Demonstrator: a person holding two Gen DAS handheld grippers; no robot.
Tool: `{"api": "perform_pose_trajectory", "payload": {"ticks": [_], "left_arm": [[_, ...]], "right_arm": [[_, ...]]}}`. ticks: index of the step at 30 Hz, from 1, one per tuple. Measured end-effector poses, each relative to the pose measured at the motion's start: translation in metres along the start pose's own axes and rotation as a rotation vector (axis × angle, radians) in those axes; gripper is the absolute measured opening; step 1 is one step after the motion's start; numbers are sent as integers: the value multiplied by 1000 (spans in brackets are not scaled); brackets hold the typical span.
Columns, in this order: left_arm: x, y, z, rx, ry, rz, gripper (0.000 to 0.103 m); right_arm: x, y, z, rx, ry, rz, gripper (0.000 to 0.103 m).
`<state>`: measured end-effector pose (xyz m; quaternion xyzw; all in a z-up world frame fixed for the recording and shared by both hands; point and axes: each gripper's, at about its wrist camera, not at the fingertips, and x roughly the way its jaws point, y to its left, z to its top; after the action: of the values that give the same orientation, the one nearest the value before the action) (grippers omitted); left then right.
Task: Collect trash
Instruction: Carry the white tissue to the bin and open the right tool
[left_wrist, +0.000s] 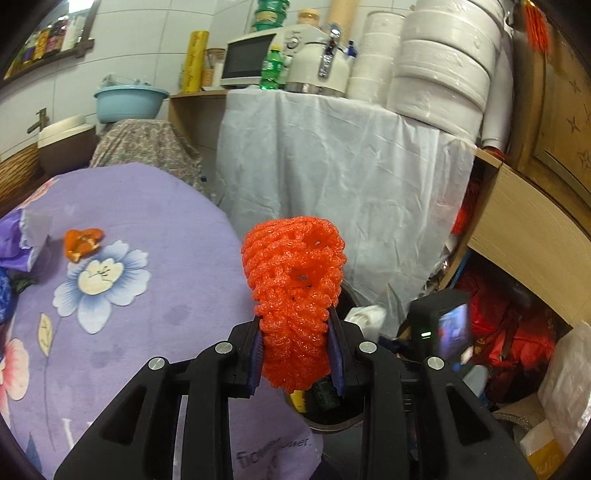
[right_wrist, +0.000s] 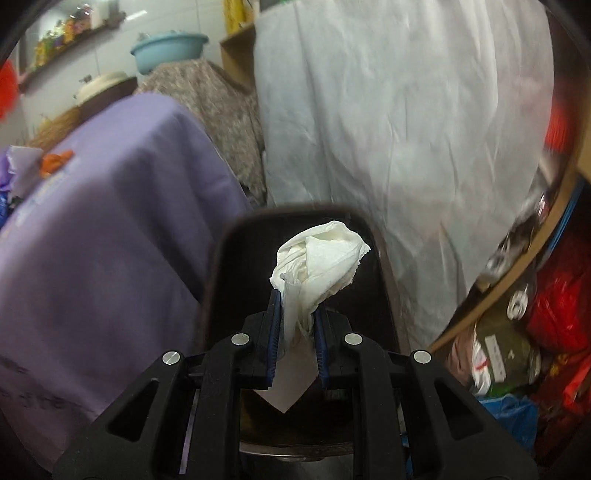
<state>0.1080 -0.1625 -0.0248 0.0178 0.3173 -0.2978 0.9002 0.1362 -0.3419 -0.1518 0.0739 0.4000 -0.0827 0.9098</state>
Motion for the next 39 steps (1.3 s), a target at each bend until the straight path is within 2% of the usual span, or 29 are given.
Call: {"api": "perform_pose_trajectory", "payload": {"ticks": [8, 10, 13, 14, 27, 33, 36, 39], "left_arm": [[14, -18, -9, 35, 41, -25, 29], [20, -21, -11, 37, 60, -35, 29], [28, -26, -14, 50, 77, -39, 29], [30, -28, -14, 52, 81, -42, 29], [73, -39, -30, 59, 182, -67, 29], [108, -52, -40, 91, 257, -90, 29], [130, -59, -49, 107, 289, -89, 29], [154, -65, -59, 126, 315, -99, 29]], "right_arm": [[62, -9, -21, 15, 124, -13, 19], [68, -9, -26, 12, 133, -21, 25], [68, -9, -30, 16, 123, -19, 50], [66, -9, -31, 21, 115, -23, 51], [49, -23, -37, 46, 83, -51, 52], [20, -42, -45, 78, 28, -100, 53], [8, -52, -48, 89, 8, -158, 53], [-2, -70, -55, 153, -2, -186, 54]]}}
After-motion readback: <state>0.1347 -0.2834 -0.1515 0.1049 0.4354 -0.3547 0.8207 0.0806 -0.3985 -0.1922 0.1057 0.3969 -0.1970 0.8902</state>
